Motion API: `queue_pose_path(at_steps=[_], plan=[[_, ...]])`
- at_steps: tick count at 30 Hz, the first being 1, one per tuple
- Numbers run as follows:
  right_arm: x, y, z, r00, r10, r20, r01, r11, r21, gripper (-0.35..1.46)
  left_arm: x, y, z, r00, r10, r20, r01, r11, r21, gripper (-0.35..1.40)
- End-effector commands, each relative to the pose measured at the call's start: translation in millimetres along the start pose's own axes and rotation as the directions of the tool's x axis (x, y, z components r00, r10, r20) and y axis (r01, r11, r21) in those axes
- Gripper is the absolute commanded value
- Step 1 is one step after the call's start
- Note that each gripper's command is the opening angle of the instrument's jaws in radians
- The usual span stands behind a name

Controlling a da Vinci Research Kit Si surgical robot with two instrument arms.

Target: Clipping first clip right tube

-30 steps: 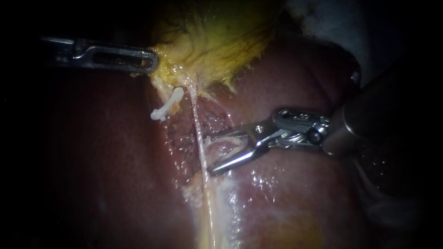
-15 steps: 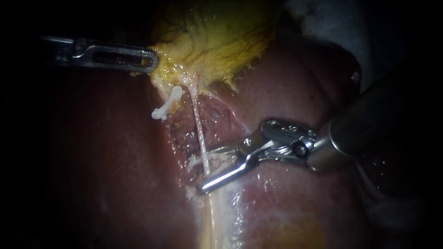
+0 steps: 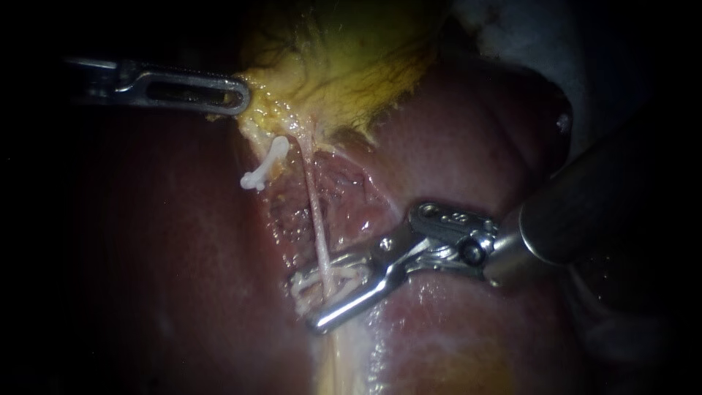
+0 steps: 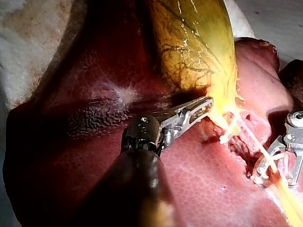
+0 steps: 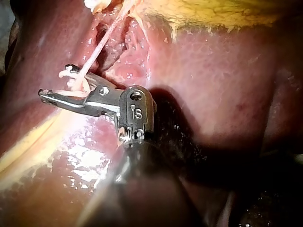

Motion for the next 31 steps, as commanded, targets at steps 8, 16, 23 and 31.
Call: queue_pose_path(at_steps=[8, 16, 23, 31], plan=[[0.6, -0.2, -0.2, 1.0, 0.026, -0.004, -0.026, 1.0, 0.002, 0.16, 0.0, 0.0, 0.0, 1.0, 0.0, 0.0, 0.0, 1.0, 0.0, -0.35], [0.5, -0.3, -0.5, 0.997, 0.074, -0.019, -0.074, 0.997, -0.015, -0.35, 0.0, 0.0, 0.1, 1.0, 0.0, 0.0, 0.0, 1.0, 0.0, -0.35], [0.5, 0.1, -0.7, 0.997, 0.079, -0.019, -0.079, 0.997, -0.016, -0.35, 0.0, 0.0, 0.1, 1.0, 0.0, 0.0, 0.0, 1.0, 0.0, -0.35], [0.5, 0.1, -0.7, 0.997, 0.079, -0.019, -0.079, 0.997, -0.016, -0.35, 0.0, 0.0, 0.1, 1.0, 0.0, 0.0, 0.0, 1.0, 0.0, -0.35]])
